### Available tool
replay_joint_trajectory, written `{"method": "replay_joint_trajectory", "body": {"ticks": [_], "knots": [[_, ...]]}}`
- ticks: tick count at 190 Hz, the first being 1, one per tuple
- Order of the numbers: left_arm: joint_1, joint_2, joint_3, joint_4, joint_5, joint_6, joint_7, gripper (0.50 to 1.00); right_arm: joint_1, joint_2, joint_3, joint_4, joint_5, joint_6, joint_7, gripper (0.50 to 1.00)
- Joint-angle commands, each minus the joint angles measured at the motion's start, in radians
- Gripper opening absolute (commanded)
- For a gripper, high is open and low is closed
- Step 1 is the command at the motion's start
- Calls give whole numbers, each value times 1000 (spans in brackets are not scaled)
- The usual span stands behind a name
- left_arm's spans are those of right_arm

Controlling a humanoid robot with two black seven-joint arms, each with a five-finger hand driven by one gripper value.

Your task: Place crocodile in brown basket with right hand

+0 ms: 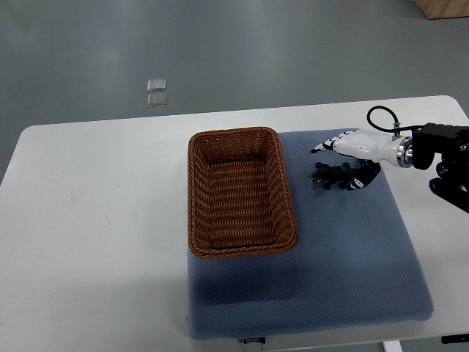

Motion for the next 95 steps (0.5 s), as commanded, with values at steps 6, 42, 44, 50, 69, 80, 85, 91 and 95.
{"method": "replay_joint_trajectory", "body": {"ticks": [6, 42, 44, 50, 69, 80, 85, 91, 95], "knots": [[0, 0, 0, 0, 0, 0, 0, 1000, 2, 1, -13, 0, -2, -1, 0, 928], [0, 0, 0, 0, 0, 0, 0, 1000, 2, 21, -27, -9, -8, -39, -5, 928], [0, 0, 0, 0, 0, 0, 0, 1000, 2, 21, -27, -9, -8, -42, -5, 928], [0, 0, 0, 0, 0, 0, 0, 1000, 2, 25, -30, -12, -8, -50, -6, 928], [0, 0, 0, 0, 0, 0, 0, 1000, 3, 32, -40, -12, -8, -55, -6, 928], [0, 0, 0, 0, 0, 0, 0, 1000, 3, 32, -40, -12, -8, -56, -8, 928], [0, 0, 0, 0, 0, -1, 0, 1000, 3, 33, -40, -12, -8, -56, -8, 928], [0, 0, 0, 0, 0, 0, 0, 1000, 3, 33, -40, -12, -8, -58, -8, 926], [0, 0, 0, 0, 0, 0, 0, 1000, 3, 35, -40, -12, -9, -58, -8, 926]]}}
